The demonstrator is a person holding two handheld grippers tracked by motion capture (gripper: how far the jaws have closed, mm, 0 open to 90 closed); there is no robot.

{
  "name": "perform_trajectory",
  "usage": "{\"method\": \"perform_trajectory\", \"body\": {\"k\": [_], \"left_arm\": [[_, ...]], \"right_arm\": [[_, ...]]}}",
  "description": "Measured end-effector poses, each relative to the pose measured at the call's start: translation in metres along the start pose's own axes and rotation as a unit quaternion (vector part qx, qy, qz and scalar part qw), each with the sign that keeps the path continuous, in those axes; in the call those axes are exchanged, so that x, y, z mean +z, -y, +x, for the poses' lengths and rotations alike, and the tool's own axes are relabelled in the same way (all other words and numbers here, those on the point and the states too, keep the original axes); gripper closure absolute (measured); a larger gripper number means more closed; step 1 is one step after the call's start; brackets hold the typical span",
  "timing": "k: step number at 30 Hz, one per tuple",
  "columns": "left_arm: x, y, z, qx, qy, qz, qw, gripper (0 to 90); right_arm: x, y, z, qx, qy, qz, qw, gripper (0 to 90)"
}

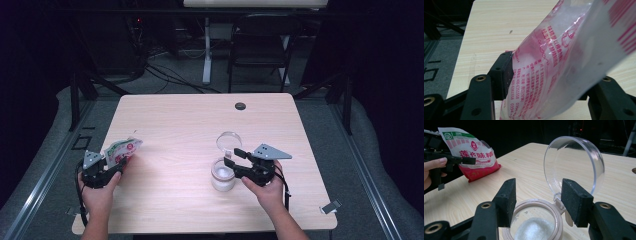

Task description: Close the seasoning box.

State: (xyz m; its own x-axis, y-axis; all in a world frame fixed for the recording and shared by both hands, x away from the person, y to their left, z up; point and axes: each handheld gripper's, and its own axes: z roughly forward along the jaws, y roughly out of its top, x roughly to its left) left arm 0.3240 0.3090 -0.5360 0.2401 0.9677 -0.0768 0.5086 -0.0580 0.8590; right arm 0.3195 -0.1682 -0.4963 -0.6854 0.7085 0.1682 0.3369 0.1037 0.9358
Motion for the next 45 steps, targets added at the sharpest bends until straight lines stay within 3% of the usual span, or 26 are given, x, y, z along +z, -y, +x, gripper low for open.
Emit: {"method": "perform_trajectory", "body": {"k": [7, 14, 22, 27, 35, 45], "left_arm": [[-0.005, -0.004, -0.007, 0.005, 0.008, -0.018, 0.9998, 43.8], [-0.012, -0.009, -0.015, 0.026, 0.010, -0.025, 0.9993, 43.9], [-0.015, -0.012, -0.022, 0.036, 0.011, -0.030, 0.9989, 43.9], [-0.024, -0.019, -0.027, 0.031, 0.012, -0.044, 0.9985, 43.8], [-0.032, -0.027, -0.041, 0.045, 0.034, -0.048, 0.9972, 43.6], [-0.028, -0.029, -0.070, 0.084, 0.073, -0.036, 0.9931, 43.7]], "right_arm": [[0.000, 0.000, 0.000, -0.001, 0.002, 0.001, 1.0000, 45.5], [0.000, 0.001, -0.001, 0.002, 0.005, -0.002, 1.0000, 45.5], [-0.001, 0.001, -0.002, 0.002, 0.006, -0.001, 1.0000, 45.5], [-0.002, 0.000, -0.003, 0.002, 0.006, -0.001, 1.0000, 45.4], [-0.004, -0.001, -0.003, -0.002, 0.011, -0.004, 0.9999, 45.3], [-0.010, -0.006, -0.003, 0.003, 0.015, -0.019, 0.9997, 46.8]]}}
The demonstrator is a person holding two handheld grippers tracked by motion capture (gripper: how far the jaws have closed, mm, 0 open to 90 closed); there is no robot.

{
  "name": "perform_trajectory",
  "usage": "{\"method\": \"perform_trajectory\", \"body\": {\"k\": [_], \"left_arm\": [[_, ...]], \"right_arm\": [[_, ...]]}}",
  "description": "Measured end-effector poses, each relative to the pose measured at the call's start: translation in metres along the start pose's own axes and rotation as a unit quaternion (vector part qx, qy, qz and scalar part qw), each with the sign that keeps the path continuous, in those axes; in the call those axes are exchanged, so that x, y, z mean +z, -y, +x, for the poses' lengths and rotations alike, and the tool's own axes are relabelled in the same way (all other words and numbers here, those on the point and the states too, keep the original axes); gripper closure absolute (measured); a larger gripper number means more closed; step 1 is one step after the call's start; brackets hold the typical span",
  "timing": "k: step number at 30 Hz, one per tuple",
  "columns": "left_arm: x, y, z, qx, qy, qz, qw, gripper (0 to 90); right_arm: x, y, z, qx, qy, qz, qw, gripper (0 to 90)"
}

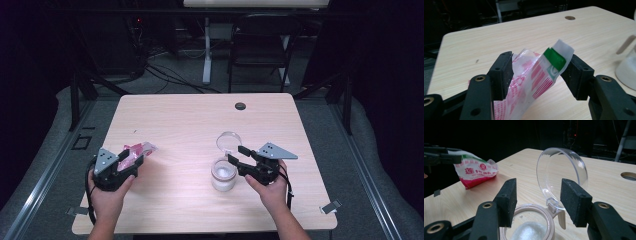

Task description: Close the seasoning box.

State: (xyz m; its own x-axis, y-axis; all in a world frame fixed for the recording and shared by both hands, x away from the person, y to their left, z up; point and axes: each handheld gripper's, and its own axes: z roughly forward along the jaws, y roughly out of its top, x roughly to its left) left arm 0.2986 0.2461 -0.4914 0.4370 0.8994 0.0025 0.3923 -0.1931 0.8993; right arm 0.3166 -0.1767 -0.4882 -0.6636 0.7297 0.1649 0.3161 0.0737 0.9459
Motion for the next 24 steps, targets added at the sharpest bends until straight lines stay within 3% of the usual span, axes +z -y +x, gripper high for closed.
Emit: {"method": "perform_trajectory", "body": {"k": [12, 16, 24], "left_arm": [[0.022, 0.006, -0.031, 0.050, 0.041, 0.043, 0.9970, 43.8], [0.028, 0.008, -0.041, 0.055, 0.062, 0.051, 0.9953, 43.8], [0.031, 0.011, -0.056, 0.067, 0.082, 0.057, 0.9928, 43.8]], "right_arm": [[-0.004, -0.001, -0.017, 0.024, 0.013, 0.005, 0.9996, 44.3], [-0.002, 0.001, -0.021, 0.025, 0.019, 0.013, 0.9994, 44.2], [0.002, 0.002, -0.027, 0.027, 0.022, 0.021, 0.9992, 44.0]]}}
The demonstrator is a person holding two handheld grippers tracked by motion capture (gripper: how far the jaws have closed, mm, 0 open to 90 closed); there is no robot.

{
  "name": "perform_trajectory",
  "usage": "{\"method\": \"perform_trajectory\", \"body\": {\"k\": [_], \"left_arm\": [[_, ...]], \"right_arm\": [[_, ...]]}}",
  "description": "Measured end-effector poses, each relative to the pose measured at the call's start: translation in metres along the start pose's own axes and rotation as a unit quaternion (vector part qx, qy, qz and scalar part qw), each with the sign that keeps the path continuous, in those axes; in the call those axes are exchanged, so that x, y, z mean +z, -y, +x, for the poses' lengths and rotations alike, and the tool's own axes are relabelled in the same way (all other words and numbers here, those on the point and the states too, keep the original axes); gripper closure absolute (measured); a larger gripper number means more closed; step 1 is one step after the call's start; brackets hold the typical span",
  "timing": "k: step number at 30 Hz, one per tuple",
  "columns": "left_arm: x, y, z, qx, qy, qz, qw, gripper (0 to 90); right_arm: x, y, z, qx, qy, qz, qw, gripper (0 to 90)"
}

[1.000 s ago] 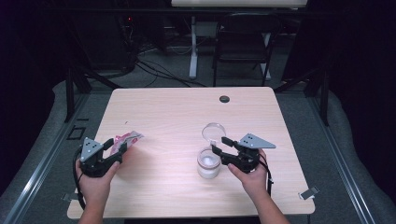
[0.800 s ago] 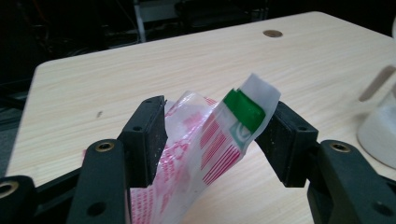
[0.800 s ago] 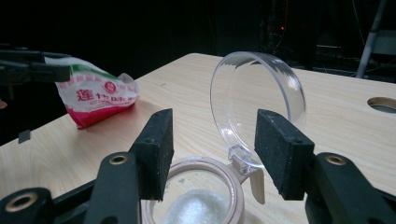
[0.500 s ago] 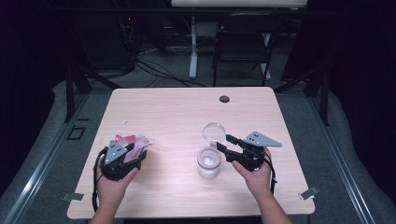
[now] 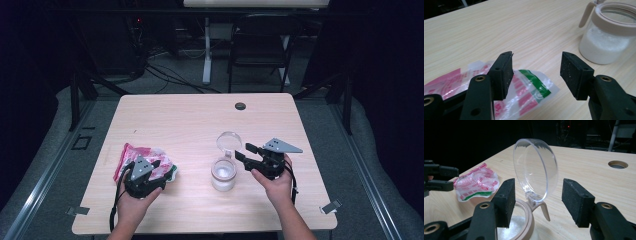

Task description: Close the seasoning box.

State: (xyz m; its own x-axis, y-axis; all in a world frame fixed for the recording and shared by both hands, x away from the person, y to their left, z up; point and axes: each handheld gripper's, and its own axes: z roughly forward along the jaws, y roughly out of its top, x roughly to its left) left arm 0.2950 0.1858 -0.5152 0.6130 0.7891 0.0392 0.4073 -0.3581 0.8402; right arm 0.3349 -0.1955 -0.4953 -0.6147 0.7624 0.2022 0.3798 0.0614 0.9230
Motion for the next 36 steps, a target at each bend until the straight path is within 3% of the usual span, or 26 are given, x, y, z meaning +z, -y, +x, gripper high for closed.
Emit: {"method": "perform_trajectory", "body": {"k": [7, 11, 20, 28, 36], "left_arm": [[0.005, 0.008, -0.008, 0.017, 0.006, 0.019, 0.9996, 44.1], [0.005, 0.012, -0.008, 0.014, 0.009, 0.022, 0.9996, 44.1], [-0.007, 0.020, -0.003, 0.005, -0.011, 0.019, 0.9997, 44.1], [-0.013, 0.026, 0.001, -0.003, -0.025, 0.023, 0.9994, 44.1], [-0.015, 0.027, 0.003, -0.004, -0.027, 0.021, 0.9994, 44.2]], "right_arm": [[0.007, -0.001, -0.004, 0.004, 0.000, 0.006, 1.0000, 44.2], [0.011, -0.002, -0.005, 0.000, 0.001, 0.007, 1.0000, 44.3], [0.023, -0.006, -0.007, 0.005, -0.001, 0.006, 1.0000, 45.3], [0.030, -0.008, -0.007, -0.003, -0.013, 0.020, 0.9997, 59.6], [0.030, -0.009, -0.008, -0.011, -0.009, 0.021, 0.9997, 68.5]]}}
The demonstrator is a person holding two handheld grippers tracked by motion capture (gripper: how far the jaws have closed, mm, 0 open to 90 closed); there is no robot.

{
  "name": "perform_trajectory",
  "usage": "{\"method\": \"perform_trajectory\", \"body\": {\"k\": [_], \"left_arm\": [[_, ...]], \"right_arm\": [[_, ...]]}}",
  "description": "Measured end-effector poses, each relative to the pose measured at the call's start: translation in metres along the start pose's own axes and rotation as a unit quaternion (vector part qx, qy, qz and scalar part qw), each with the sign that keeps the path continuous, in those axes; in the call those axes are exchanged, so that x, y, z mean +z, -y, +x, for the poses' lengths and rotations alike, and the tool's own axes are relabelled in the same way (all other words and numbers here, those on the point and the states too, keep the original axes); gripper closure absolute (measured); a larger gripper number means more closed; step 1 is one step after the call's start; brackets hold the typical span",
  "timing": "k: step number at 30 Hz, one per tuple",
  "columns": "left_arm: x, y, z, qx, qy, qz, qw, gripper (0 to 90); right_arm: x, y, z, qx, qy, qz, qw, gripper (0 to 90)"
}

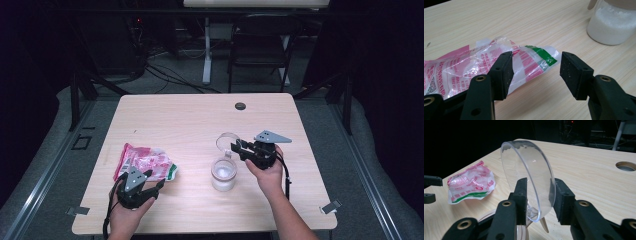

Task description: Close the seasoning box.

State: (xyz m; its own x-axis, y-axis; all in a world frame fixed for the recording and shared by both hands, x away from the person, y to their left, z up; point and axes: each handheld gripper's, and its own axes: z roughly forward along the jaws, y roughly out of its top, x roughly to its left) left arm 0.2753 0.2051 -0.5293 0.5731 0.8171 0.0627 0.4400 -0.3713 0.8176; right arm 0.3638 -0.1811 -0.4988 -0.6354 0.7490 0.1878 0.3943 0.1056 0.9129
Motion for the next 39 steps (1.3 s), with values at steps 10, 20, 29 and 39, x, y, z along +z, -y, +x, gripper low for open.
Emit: {"method": "perform_trajectory", "body": {"k": [10, 20, 29, 39], "left_arm": [[-0.001, -0.010, -0.006, -0.003, 0.015, -0.017, 0.9997, 56.1], [0.014, -0.045, -0.040, 0.052, 0.066, -0.028, 0.9961, 78.5], [0.040, -0.081, -0.067, 0.067, 0.110, -0.036, 0.9911, 89.5], [0.059, -0.107, -0.082, 0.079, 0.127, -0.028, 0.9884, 90.0]], "right_arm": [[-0.002, 0.000, 0.007, -0.013, -0.001, -0.003, 0.9999, 68.4], [-0.005, 0.003, 0.015, -0.030, 0.002, 0.002, 0.9996, 62.8], [-0.005, 0.004, 0.024, -0.056, 0.004, 0.007, 0.9984, 59.2], [-0.004, 0.005, 0.028, -0.063, -0.001, 0.010, 0.9980, 58.1]]}}
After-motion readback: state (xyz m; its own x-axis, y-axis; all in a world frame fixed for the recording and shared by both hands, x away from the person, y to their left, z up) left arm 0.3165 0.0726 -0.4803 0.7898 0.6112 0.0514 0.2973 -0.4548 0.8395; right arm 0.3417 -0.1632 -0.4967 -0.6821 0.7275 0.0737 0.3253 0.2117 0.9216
